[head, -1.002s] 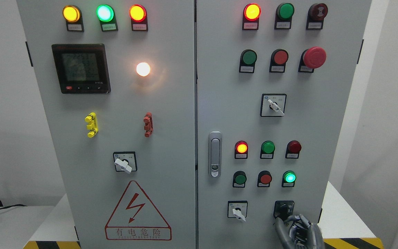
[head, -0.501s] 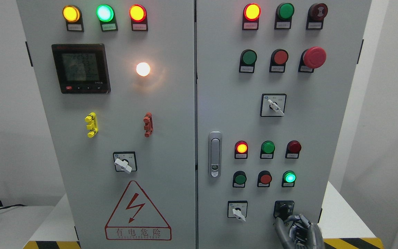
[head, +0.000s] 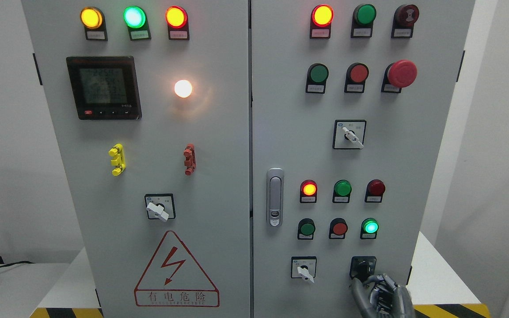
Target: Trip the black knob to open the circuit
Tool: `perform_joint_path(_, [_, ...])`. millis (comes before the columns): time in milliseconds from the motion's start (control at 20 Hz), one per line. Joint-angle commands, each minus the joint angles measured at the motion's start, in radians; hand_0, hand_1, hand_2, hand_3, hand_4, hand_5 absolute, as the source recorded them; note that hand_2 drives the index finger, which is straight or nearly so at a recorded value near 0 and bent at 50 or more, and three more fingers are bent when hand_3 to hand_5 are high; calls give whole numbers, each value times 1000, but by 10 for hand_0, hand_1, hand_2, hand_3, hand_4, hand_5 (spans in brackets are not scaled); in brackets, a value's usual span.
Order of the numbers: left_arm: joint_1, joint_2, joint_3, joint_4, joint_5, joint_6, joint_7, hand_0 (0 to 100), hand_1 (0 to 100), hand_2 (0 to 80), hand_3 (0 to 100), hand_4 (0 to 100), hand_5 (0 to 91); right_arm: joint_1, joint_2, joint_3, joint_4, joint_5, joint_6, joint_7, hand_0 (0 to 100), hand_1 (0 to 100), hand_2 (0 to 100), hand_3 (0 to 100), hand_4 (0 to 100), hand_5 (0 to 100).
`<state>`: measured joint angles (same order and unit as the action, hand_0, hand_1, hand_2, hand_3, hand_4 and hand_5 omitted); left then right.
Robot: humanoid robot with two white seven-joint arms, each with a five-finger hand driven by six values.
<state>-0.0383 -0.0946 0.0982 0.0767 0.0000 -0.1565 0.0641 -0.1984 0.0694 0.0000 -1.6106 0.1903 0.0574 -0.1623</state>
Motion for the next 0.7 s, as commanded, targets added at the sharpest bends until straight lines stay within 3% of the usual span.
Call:
perform_joint_path(0, [0,-1,0,0,5,0,0,120,389,0,0,0,0,1,0,9,1,1,1,-3,405,626,531,948,1000,1000])
perform_joint_path(651, [0,1,0,0,5,0,0,120,389,0,0,0,0,4,0,5,3,3,1,-3,405,628,520,943,999,1000])
